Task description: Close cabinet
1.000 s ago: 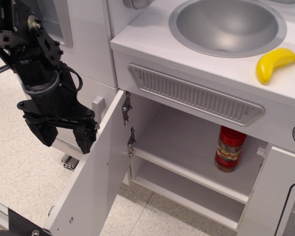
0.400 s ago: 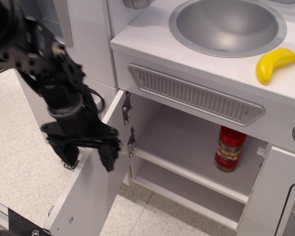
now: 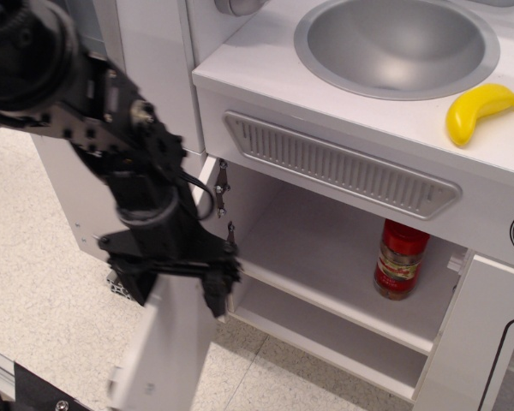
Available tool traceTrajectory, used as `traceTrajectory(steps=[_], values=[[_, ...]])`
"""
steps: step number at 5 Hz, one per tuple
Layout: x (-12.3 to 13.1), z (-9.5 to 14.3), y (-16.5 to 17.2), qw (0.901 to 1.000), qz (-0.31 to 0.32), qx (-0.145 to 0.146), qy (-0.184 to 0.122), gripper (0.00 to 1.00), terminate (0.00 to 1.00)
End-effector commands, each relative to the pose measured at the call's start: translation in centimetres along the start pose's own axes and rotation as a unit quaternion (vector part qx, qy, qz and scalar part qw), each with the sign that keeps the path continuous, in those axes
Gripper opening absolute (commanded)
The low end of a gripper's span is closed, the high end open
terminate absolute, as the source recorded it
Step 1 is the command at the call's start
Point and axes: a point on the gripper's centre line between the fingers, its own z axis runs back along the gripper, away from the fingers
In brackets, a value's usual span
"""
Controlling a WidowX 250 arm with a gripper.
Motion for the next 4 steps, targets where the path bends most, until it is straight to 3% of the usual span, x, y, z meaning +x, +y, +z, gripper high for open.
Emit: traceTrajectory(steps=[1,4], values=[[0.6,0.9,-4.4,0.9996,0.013,-0.021,-0.012,1.00,0.00],[3.3,-0.6,-10.2,0.9982,0.039,-0.040,-0.023,1.00,0.00]])
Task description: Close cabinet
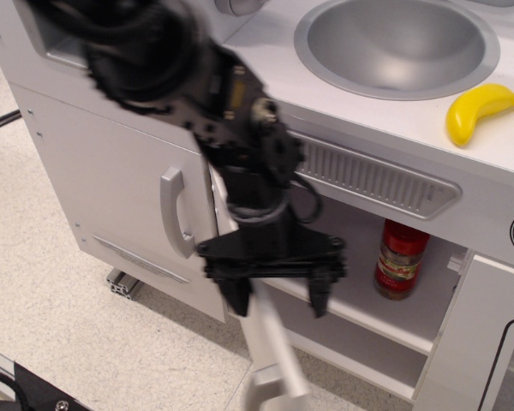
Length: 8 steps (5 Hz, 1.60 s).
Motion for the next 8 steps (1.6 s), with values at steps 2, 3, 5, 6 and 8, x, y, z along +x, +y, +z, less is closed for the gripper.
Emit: traceTrajectory(steps=[2,3,5,6,8], values=[[3.9,-0.1,-4.8,0.9985,-0.004,-0.024,-0.050,1.00,0.00],[4.1,1.1,-4.9,0.9975,0.000,-0.043,-0.055,1.00,0.00],[1.8,3.5,-1.4,0.9978,-0.031,-0.010,-0.058,1.00,0.00],[0.5,3.3,1.4,0.9963,-0.057,0.020,-0.061,1.00,0.00],[0.7,1.0,2.6,0.9904,-0.094,0.041,-0.093,1.00,0.00]])
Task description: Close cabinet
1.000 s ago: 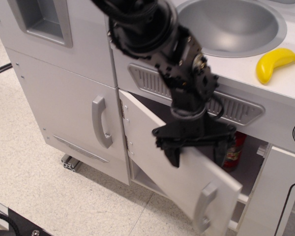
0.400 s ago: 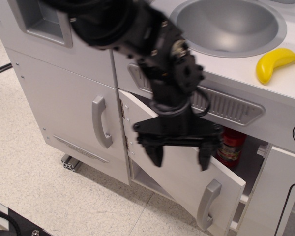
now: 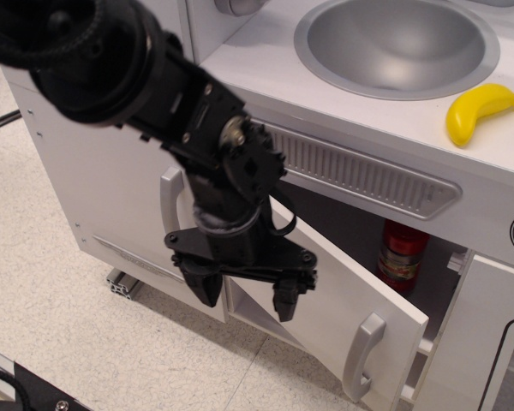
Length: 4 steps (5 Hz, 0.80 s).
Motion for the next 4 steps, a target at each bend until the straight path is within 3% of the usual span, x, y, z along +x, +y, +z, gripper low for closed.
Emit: traceTrajectory(steps=[1,2,4], values=[[2.3,-1.8,-1.7,0.9989,-0.010,-0.002,-0.046,1.00,0.00],[3.2,-2.4,-3.1,0.9978,-0.007,-0.007,-0.066,1.00,0.00],[5.7,-3.3,-5.4,0.9965,0.057,-0.013,-0.060,1.00,0.00]])
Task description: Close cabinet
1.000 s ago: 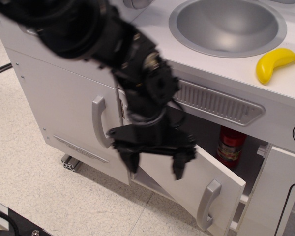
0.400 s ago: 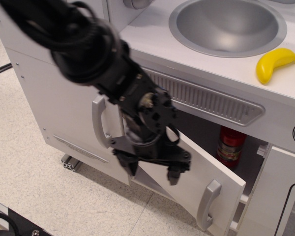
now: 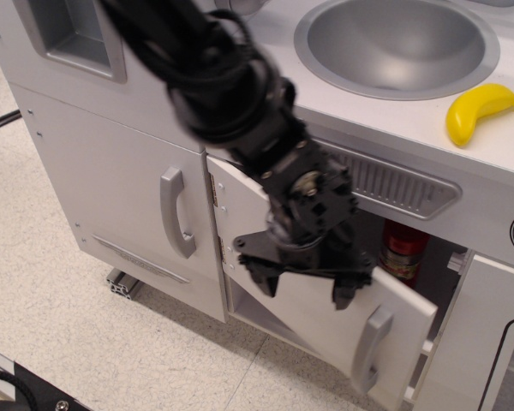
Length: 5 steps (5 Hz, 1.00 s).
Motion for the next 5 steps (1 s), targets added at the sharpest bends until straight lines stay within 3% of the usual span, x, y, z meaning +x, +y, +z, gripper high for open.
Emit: traceTrajectory(steps=[1,4,5], values=[[3.4,-0.1,-2.6,0.9971,0.071,-0.021,-0.018,1.00,0.00],[5.3,-1.5,-3.7,0.9947,0.091,-0.018,-0.045,1.00,0.00],[4.7,-0.7,-2.9,0.9953,0.085,-0.020,-0.043,1.00,0.00]])
